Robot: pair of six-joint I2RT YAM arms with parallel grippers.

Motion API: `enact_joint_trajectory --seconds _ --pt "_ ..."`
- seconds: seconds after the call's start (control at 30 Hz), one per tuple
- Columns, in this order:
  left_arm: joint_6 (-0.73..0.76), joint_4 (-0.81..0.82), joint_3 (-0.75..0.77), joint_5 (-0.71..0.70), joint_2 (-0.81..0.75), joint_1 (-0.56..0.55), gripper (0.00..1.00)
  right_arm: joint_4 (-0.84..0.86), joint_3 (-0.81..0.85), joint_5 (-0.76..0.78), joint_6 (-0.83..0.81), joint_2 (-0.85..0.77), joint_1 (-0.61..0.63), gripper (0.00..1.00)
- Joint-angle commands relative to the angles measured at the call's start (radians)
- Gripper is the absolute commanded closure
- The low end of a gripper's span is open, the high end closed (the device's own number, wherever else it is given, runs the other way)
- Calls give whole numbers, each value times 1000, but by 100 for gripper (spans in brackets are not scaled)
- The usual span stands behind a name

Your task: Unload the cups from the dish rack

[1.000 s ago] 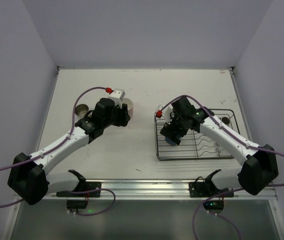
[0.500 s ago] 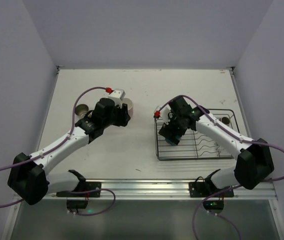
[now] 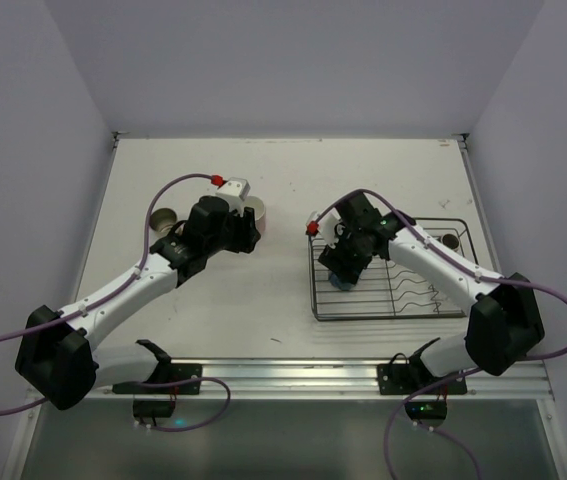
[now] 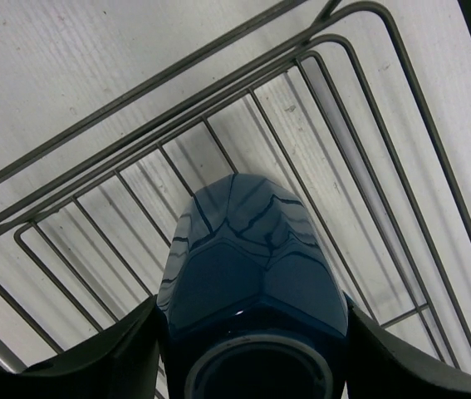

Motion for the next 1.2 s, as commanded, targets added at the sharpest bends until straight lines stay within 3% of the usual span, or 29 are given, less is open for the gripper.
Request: enact_joint_trajectory --seconds 0.0,0.03,0.07,0.17,0.6,0.83,1.17 --pt "18 42 -9 6 -14 10 50 -74 25 -24 -352 19 2 56" --pt "18 42 -10 5 -14 10 50 -77 27 -18 -351 22 4 61" --pt "18 43 -9 5 -14 10 50 -79 28 -16 -348 30 5 74" --pt "16 43 -7 5 -12 10 50 -85 46 7 -326 42 16 100" --pt "10 29 8 0 -1 10 50 -215 223 60 -12 43 65 100" --pt "7 8 33 -6 3 10 50 -179 182 88 186 16 65 100" --pt "-8 -6 47 -12 5 10 51 -82 48 79 301 -33 71 100"
